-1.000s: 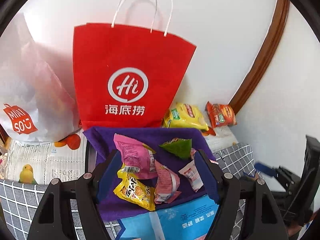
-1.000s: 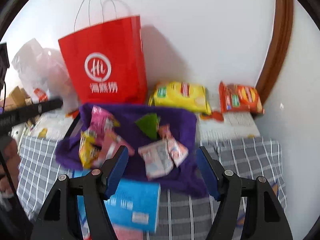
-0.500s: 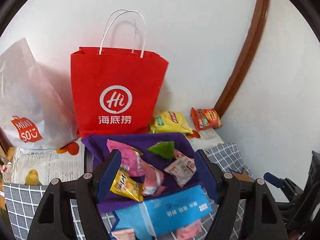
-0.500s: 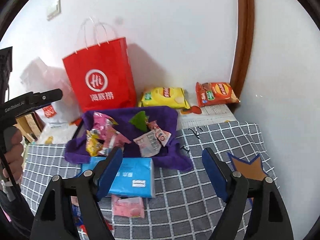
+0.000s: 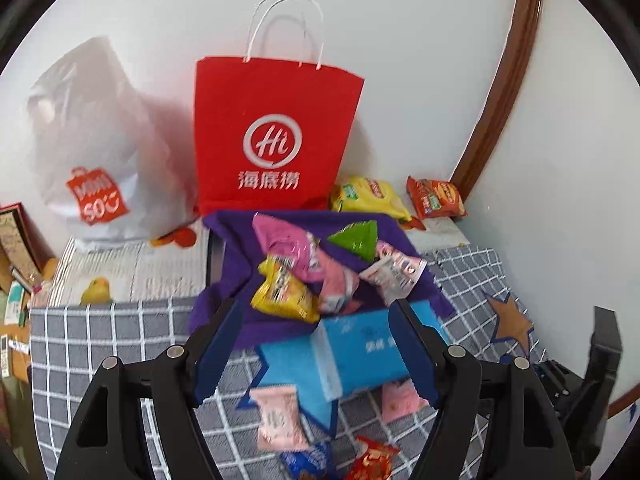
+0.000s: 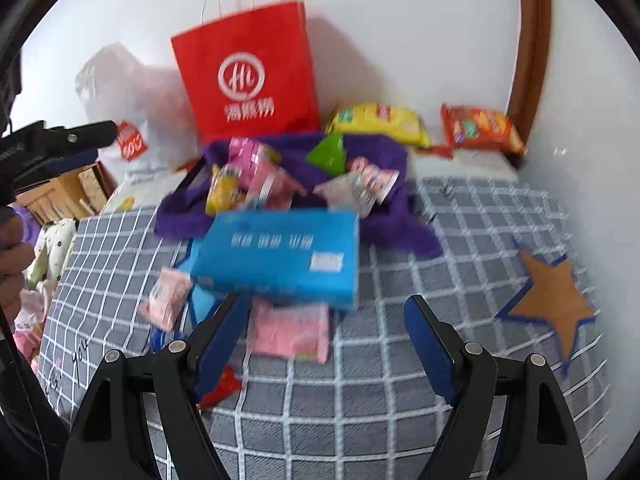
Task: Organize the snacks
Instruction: 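Reach the right tool to the pink peach packet while the left tool approaches the beige packet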
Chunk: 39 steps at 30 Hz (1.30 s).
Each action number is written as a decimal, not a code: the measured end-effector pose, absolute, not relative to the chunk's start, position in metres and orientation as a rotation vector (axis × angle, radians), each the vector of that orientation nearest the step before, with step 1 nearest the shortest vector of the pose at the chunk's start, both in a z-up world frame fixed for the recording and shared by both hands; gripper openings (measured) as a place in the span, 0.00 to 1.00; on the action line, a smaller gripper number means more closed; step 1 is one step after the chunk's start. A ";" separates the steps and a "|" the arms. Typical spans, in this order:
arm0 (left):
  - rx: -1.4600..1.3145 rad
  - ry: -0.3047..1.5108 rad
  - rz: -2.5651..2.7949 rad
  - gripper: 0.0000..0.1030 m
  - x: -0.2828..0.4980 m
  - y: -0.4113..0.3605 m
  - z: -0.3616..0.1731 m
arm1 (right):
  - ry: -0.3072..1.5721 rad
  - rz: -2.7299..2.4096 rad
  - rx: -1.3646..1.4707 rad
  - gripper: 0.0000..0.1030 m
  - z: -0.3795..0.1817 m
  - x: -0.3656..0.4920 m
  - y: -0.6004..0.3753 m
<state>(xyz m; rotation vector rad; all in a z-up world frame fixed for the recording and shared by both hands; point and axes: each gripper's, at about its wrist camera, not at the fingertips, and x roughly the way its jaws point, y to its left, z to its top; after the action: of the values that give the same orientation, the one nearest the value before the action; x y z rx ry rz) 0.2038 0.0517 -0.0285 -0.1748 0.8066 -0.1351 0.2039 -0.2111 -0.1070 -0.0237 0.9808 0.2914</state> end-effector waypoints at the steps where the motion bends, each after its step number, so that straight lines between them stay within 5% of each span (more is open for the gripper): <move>1: -0.174 0.813 -0.131 0.72 0.200 0.053 -0.033 | 0.992 0.290 -0.015 0.79 -0.114 0.203 -0.210; 32: -0.224 0.965 -0.075 0.72 0.187 0.097 -0.125 | 1.038 0.264 -0.105 0.79 -0.201 0.230 -0.157; 39: -0.188 1.029 -0.074 0.72 0.191 0.085 -0.147 | 1.006 0.269 -0.115 0.66 -0.200 0.228 -0.163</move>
<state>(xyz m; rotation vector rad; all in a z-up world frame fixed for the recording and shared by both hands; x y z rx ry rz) 0.1905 0.0846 -0.1468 -0.1884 1.0291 -0.0742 0.2281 -0.1627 -0.2005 -0.1151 1.0057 0.2688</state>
